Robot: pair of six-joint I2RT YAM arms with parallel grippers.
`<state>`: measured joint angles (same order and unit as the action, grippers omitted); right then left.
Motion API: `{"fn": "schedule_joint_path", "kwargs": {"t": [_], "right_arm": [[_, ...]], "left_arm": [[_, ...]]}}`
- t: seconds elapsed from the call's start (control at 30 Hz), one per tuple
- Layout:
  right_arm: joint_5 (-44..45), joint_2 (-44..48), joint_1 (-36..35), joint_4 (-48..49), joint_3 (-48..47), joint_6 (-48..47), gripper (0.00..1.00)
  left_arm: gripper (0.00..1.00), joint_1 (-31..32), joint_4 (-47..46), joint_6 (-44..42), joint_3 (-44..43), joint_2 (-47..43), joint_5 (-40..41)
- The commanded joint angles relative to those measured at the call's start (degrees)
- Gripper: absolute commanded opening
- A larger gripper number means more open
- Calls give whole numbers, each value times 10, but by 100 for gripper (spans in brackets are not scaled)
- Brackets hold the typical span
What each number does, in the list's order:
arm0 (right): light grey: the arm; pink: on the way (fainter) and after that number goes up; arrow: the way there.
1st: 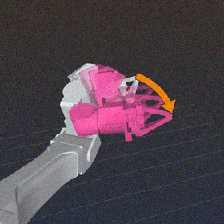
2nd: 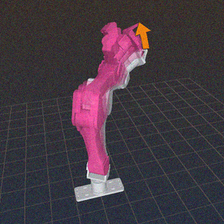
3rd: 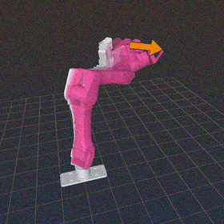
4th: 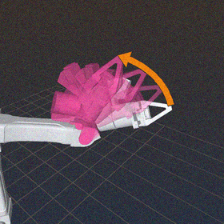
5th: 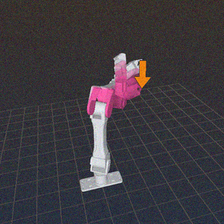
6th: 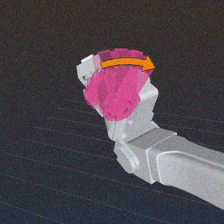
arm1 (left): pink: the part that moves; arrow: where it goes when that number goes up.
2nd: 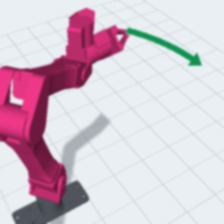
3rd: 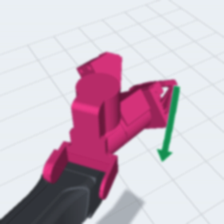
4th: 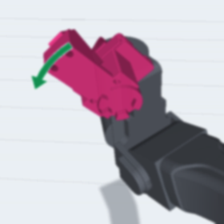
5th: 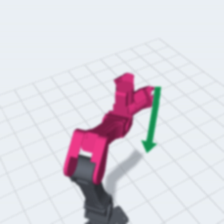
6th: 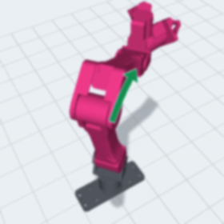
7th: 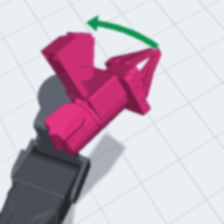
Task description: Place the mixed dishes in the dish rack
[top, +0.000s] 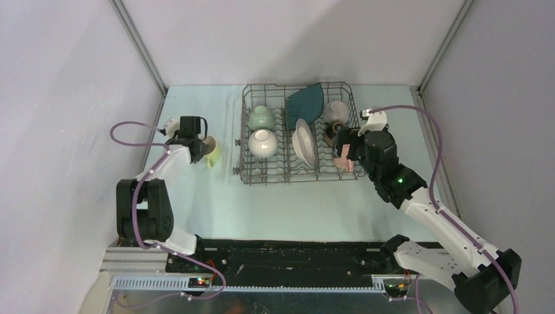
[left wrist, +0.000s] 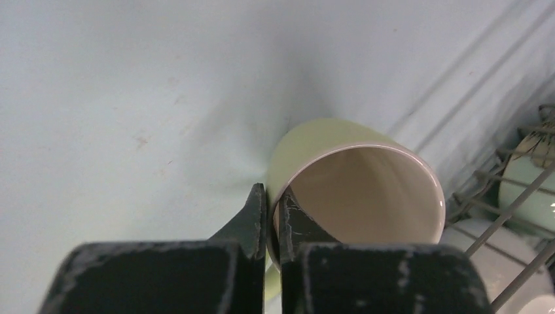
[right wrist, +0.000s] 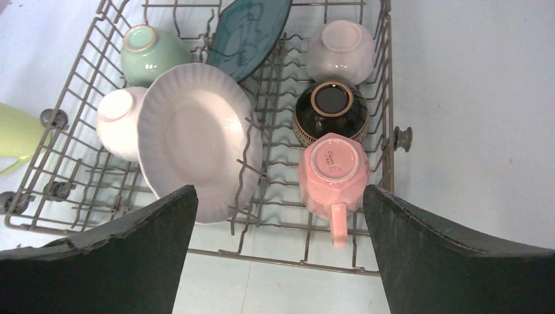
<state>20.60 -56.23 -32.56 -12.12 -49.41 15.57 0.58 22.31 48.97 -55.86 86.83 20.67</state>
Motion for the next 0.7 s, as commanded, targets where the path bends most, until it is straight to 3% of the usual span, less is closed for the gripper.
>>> {"fn": "schedule_joint_path", "kwargs": {"t": [0.0,0.13,0.3,0.53,0.67], "right_arm": [[-56,31,-4,0,-9,-21,100],[-156,49,3,13,-9,-24,100],[-313,43,10,53,-9,-12,100],[-417,26,6,149,-9,54,100],[-462,13,-6,222,-9,77,100]], "left_arm": [[0,-3,-10,3,19,-101,22],[0,-3,-65,-10,60,-205,-60],[0,-3,-168,19,95,-297,-278],[0,21,-350,162,136,-331,-503],[0,82,-339,159,99,-326,-542]]}}
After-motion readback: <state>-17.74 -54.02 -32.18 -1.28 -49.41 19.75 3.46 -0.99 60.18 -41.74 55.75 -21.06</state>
